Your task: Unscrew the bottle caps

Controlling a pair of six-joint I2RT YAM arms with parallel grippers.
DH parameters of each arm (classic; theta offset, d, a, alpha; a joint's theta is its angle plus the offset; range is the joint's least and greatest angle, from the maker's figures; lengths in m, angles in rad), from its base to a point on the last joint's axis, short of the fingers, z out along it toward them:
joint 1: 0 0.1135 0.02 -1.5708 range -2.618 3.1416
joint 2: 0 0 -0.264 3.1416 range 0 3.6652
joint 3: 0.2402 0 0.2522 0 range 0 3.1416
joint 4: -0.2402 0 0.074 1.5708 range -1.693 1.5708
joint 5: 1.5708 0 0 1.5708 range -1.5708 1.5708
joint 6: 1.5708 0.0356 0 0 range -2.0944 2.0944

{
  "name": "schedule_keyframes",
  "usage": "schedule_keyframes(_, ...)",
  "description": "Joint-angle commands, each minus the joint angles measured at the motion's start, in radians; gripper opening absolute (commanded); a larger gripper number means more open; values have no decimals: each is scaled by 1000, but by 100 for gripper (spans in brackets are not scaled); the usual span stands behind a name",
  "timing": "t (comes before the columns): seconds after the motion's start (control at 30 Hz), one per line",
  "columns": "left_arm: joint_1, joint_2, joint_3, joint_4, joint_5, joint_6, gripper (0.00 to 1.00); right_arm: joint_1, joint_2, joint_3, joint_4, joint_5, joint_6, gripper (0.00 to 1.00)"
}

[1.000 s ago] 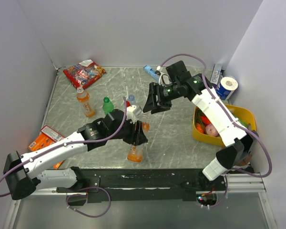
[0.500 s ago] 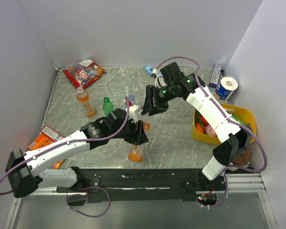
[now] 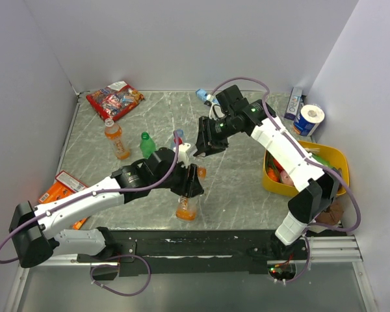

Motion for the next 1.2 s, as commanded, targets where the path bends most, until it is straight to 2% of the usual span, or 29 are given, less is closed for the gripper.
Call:
schedule_keyframes(0.0,-11,15,46,25,13,25,51,26,4,23,53,-52,7,44)
schedule_keyframes(0.2,-11,9,45,24,2,20,51,24,-18,0,46,-61,-11,31)
schedule_keyframes(0.33,-11,-20,17,44,4,12,51,19,-49,-24,64,-47,-22,11)
schedule_keyframes(0.37,-11,-29,10,48,10,14,51,16,-53,-23,72,-41,-24,10)
schedule_keyframes(0.6,-10,-123,-90,151,132,41,52,-48,-128,-44,198,-105,-112,9)
schedule_keyframes(0.93,-8,-144,-95,140,223,46,52,-119,-214,-101,310,-269,-199,8)
schedule_keyframes(1.17,-8,-175,-82,125,234,29,52,-140,-262,-181,423,-398,-177,12)
